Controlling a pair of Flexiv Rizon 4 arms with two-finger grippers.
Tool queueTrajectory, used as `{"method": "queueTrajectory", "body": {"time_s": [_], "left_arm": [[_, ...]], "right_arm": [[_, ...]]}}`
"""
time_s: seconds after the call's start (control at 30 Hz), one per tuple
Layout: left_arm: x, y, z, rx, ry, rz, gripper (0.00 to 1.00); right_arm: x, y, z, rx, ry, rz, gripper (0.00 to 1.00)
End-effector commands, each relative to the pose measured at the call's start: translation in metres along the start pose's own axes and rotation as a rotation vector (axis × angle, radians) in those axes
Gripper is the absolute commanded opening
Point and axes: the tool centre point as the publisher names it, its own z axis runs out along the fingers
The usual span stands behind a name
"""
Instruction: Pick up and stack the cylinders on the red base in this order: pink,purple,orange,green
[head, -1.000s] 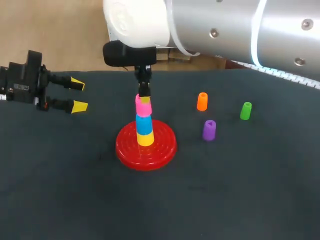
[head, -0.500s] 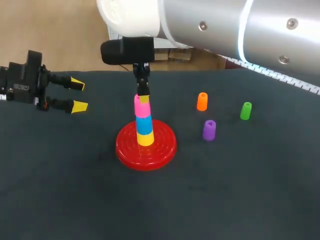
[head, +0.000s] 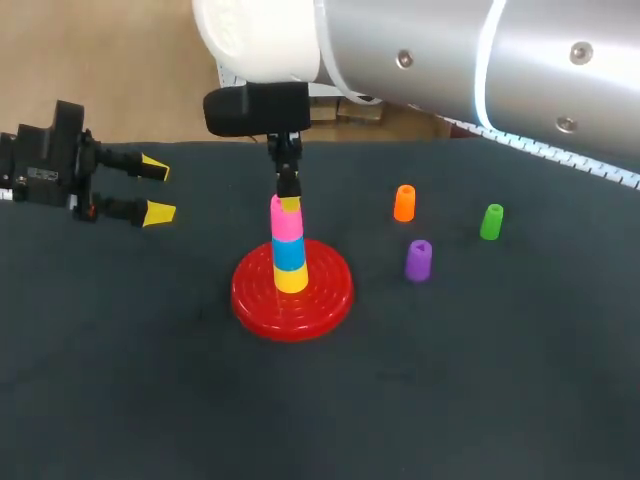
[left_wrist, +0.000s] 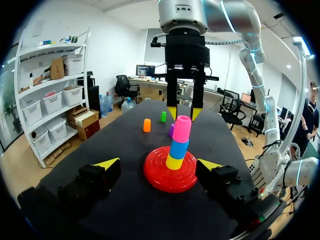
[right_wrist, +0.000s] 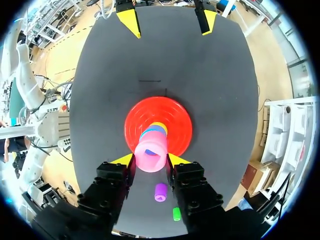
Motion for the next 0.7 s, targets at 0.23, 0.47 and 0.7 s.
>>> {"method": "queueTrajectory", "body": {"time_s": [0.23, 0.47, 0.7], "left_arm": [[0.001, 0.001, 0.0, 0.003, -0.003, 0.003, 1.0], [0.001, 0.001, 0.0, 0.003, -0.003, 0.003, 1.0], [0.001, 0.001, 0.0, 0.003, -0.003, 0.003, 1.0]], "right_arm": [[0.002, 0.005, 0.006, 0.02, -0.005, -0.009, 0.0], [0.002, 0.009, 0.02, -0.009, -0.015, 0.008, 0.0], [0.004, 0.006, 0.03, -0.014, -0.023, 0.037, 0.0]]}}
